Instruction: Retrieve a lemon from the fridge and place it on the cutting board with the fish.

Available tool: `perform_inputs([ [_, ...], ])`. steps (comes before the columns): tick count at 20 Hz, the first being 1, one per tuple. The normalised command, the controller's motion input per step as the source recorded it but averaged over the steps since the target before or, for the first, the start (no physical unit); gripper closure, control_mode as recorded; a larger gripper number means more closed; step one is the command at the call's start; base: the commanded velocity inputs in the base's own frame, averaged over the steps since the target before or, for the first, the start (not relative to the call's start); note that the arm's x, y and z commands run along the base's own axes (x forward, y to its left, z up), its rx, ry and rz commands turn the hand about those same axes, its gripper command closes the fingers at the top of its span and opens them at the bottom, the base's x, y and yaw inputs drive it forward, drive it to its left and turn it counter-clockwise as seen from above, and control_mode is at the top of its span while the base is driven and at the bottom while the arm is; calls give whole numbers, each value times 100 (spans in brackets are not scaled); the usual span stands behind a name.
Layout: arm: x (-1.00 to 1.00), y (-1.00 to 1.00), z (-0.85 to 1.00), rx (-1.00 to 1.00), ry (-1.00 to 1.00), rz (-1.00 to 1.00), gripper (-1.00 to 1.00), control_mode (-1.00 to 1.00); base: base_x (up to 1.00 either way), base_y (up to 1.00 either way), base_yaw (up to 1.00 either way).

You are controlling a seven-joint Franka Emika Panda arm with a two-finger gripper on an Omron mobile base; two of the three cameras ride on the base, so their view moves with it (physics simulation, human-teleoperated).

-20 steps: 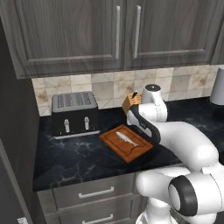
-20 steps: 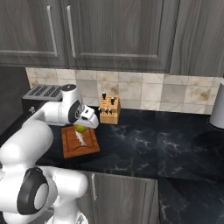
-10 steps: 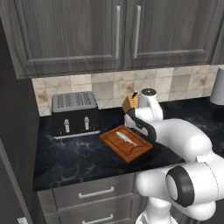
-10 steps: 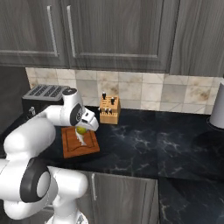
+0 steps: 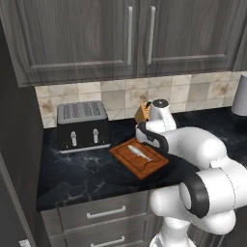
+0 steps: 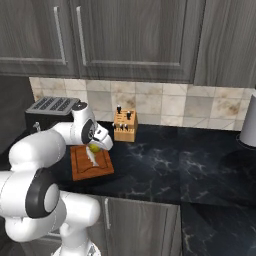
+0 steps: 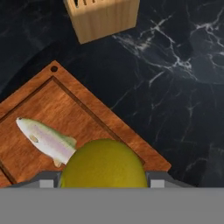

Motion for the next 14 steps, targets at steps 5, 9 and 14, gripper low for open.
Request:
perform_inputs([
  [5,14,2,-4,3,0,-10,100,-100,0,0,0],
  [9,20,15,-13,4,0,-6,100,-100,0,0,0],
  [14,8,22,-15,1,0,0,100,-100,0,0,0],
])
